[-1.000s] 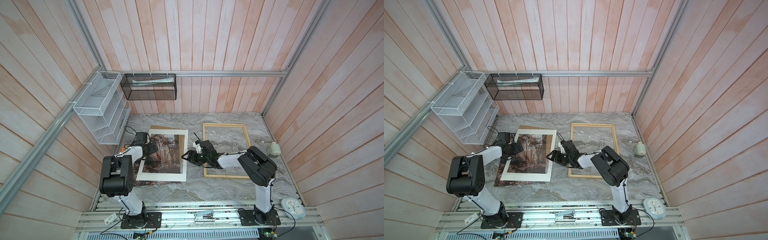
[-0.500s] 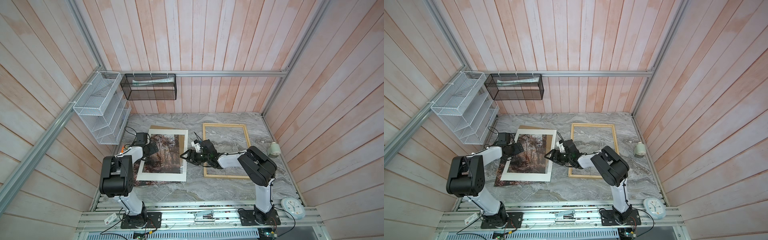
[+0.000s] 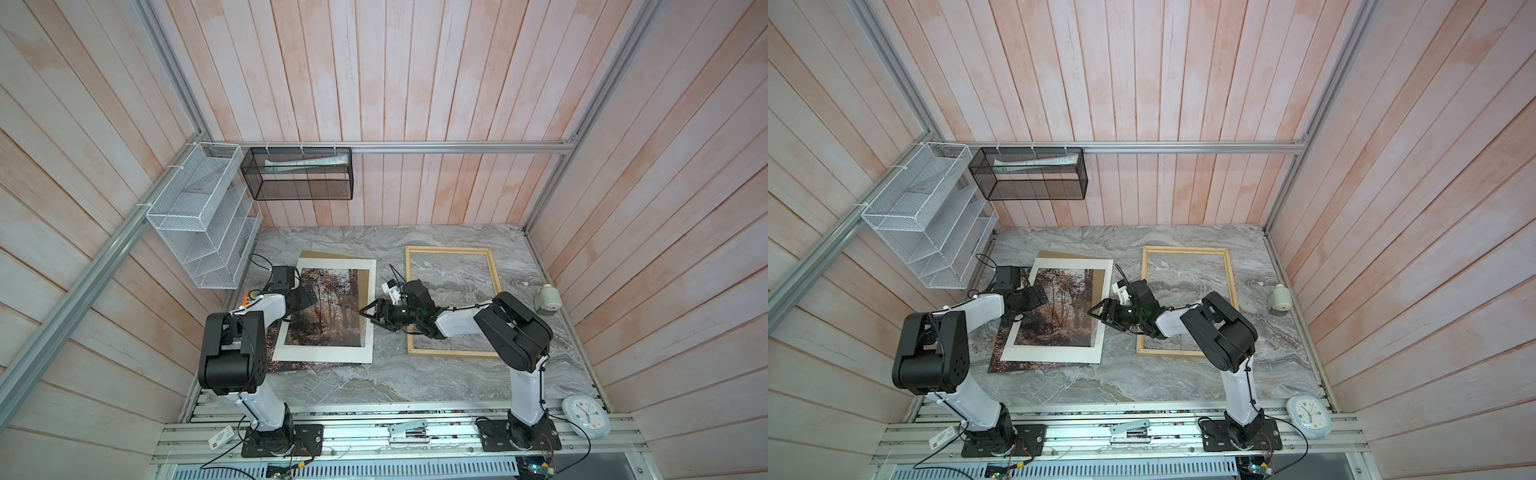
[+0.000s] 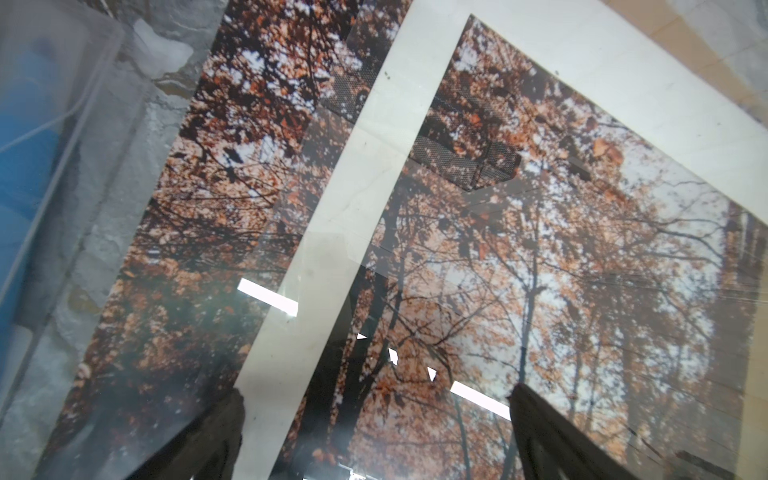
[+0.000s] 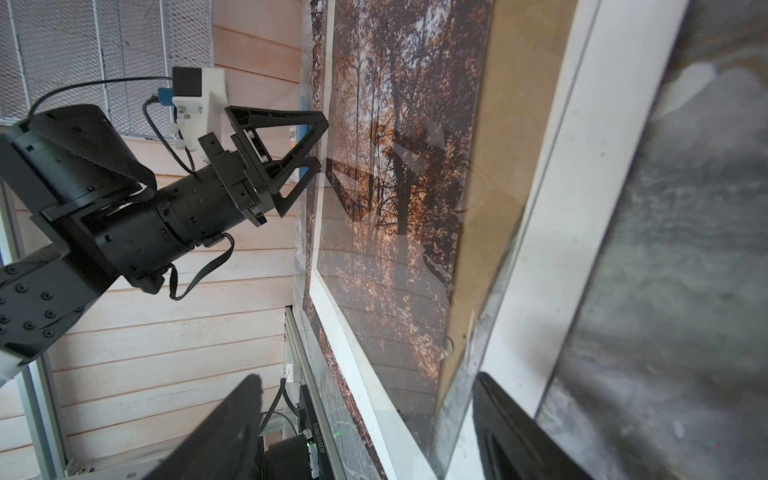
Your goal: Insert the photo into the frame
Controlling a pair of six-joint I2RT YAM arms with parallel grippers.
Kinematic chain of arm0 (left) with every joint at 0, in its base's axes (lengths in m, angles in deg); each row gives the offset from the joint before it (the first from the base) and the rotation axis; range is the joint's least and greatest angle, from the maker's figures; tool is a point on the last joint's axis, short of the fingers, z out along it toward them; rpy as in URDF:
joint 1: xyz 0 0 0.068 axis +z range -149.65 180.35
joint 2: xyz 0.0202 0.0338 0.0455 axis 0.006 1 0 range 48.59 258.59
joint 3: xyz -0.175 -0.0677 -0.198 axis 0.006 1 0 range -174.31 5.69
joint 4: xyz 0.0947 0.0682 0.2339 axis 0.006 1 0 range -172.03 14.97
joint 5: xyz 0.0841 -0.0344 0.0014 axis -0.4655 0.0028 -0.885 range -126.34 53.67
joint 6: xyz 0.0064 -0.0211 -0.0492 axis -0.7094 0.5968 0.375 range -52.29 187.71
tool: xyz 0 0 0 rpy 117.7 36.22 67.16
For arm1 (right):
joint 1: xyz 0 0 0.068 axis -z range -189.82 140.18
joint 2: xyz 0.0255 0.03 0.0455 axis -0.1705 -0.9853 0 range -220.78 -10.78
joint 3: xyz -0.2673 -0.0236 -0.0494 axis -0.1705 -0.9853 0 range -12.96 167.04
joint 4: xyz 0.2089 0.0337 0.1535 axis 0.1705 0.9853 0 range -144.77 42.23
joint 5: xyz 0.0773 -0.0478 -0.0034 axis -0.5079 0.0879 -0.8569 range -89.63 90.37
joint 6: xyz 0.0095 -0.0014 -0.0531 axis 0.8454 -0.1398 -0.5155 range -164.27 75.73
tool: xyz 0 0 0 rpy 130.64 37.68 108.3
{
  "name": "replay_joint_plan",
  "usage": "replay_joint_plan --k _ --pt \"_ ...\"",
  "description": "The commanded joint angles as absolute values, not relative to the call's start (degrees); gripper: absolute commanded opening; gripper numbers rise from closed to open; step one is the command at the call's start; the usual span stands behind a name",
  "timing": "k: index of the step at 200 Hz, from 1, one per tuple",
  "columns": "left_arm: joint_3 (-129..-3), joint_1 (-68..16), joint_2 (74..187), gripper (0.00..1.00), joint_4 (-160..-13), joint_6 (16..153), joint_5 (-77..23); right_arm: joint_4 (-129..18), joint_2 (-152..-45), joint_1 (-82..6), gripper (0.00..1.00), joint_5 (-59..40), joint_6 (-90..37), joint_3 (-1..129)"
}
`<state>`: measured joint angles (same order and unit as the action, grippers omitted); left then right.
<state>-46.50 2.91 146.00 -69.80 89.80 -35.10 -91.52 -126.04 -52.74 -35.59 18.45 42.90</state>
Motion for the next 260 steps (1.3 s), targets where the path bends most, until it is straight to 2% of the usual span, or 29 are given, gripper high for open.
replay_joint_plan --k 1,93,194,260 --pt "-44.2 2.7 144.9 1.0 -69.8 90.3 -32.2 -95.7 -127.9 -52.7 0.8 -36.7 20.0 42.1" --pt "-43.4 2.6 144.9 1.0 -69.9 90.6 -31.6 -97.2 -129.5 -52.7 0.8 -35.3 21.6 40.0" --pt "-48.7 2.8 143.4 1.0 -64.2 88.1 -44.6 -96.4 -130.5 -52.7 0.8 -34.8 20.7 40.3" --pt "-49.7 3.6 146.0 1.0 -63.9 87.5 -45.3 -96.4 -130.4 -52.7 0.8 -34.8 20.6 40.4"
